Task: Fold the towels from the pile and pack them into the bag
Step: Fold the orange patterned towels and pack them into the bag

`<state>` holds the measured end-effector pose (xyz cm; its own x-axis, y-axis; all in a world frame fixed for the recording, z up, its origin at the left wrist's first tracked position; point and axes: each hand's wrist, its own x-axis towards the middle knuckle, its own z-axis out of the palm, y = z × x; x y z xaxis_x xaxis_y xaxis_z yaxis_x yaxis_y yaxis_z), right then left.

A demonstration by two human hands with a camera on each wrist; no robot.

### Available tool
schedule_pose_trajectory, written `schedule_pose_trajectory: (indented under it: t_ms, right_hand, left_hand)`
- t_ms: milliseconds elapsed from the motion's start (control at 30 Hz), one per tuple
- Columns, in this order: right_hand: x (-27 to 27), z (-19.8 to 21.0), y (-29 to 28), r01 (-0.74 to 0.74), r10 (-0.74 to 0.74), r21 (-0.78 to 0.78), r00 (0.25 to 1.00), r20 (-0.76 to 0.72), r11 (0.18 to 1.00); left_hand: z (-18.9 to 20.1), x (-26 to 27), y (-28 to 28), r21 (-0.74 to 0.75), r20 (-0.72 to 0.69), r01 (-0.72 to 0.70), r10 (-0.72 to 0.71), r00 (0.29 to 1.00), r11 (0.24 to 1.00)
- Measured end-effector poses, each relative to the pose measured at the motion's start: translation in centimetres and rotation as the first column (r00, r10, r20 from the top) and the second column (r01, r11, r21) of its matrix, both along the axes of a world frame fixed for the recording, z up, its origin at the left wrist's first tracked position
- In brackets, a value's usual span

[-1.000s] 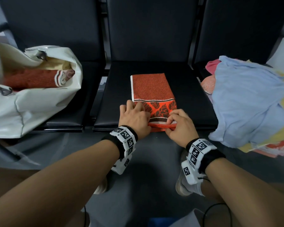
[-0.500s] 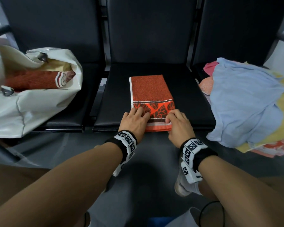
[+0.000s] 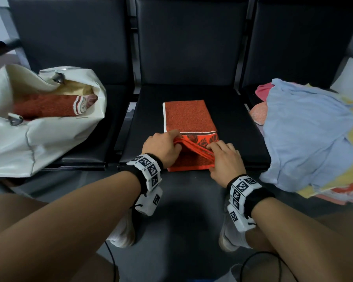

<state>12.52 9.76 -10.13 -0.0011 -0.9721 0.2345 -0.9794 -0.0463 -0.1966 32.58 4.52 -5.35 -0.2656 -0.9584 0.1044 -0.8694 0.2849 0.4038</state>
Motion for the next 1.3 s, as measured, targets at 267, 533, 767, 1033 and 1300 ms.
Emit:
schedule_pose_trajectory:
  t_ms: [267,533,767,1033,1300]
  right_hand:
    - [0.3,-0.7,0.6,-0.023,0.027,0.030,0.991,-0.130,0.999]
    - [0.4,-2.1,0.7,-0.032,0.018,-0.175,0.996,-0.086,0.984]
    - [0.7,-1.8,1.1,-0.006,0.005,-0.189,1.000,-0.007,0.982]
    - [-0.6,-0.8,1.4,-0.141,0.163,-0.205,0.982,0.096,0.969]
    - [-1.0,2.9,-0.7,-0.124,0.170,-0.222,0.964,0.204,0.967]
  left_hand:
    - [-2.6,0.7,0.1,0.066,0.249,0.198,-0.208,0.946,0.978]
    - [-4.2,0.1,0.6,-0.094,0.380,0.245,-0.193,0.905,0.965]
    - [-2.4,0.1,1.0,-0.058,0.241,0.146,-0.128,0.962,0.988]
    - [-0.3,0.8,0.8,0.051,0.026,-0.022,0.021,0.999,0.998]
    - [2.3,2.0,-0.5,0.046,-0.147,-0.035,0.042,0.988,0.998]
